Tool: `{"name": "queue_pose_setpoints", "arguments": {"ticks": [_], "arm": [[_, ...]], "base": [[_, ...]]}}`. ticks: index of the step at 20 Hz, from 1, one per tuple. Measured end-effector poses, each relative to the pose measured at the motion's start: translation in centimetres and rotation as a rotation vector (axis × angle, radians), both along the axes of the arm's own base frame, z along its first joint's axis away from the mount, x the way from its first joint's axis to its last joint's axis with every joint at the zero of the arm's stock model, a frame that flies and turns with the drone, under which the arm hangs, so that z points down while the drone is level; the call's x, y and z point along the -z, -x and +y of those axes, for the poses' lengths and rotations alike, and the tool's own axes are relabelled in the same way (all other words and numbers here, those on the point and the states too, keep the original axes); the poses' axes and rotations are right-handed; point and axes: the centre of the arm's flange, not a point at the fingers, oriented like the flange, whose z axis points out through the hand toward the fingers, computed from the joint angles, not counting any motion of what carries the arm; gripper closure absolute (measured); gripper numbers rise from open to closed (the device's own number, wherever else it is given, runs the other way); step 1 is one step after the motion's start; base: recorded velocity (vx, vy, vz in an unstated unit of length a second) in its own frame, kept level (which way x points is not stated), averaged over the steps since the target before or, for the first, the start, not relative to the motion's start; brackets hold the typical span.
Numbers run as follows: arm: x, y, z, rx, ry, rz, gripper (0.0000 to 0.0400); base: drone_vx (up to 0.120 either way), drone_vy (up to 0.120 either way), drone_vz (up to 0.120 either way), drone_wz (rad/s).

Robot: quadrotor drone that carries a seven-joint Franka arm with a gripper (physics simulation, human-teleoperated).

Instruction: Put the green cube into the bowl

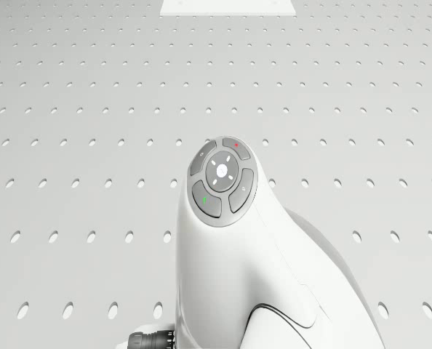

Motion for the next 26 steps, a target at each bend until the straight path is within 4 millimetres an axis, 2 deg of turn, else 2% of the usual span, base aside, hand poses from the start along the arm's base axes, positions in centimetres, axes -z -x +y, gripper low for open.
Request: {"name": "queue_pose_setpoints", "arguments": {"ticks": [9, 11, 15, 19, 26], "arm": [[0.0, 0.0, 0.0, 0.0, 0.0, 0.0, 0.0148], [0.0, 0.0, 0.0, 0.0, 0.0, 0.0, 0.0148], [0.0, 0.0, 0.0, 0.0, 0.0, 0.0, 0.0148], [0.0, 0.0, 0.0, 0.0, 0.0, 0.0, 0.0148], [0.0, 0.0, 0.0, 0.0, 0.0, 0.0, 0.0148]], "base": [[0.116, -0.116, 0.0, 0.0], [0.02, 0.0, 0.0, 0.0], [0.12, 0.0, 0.0, 0.0], [0.01, -0.05, 0.0, 0.0], [0.017, 0.0, -0.114, 0.0]]}}
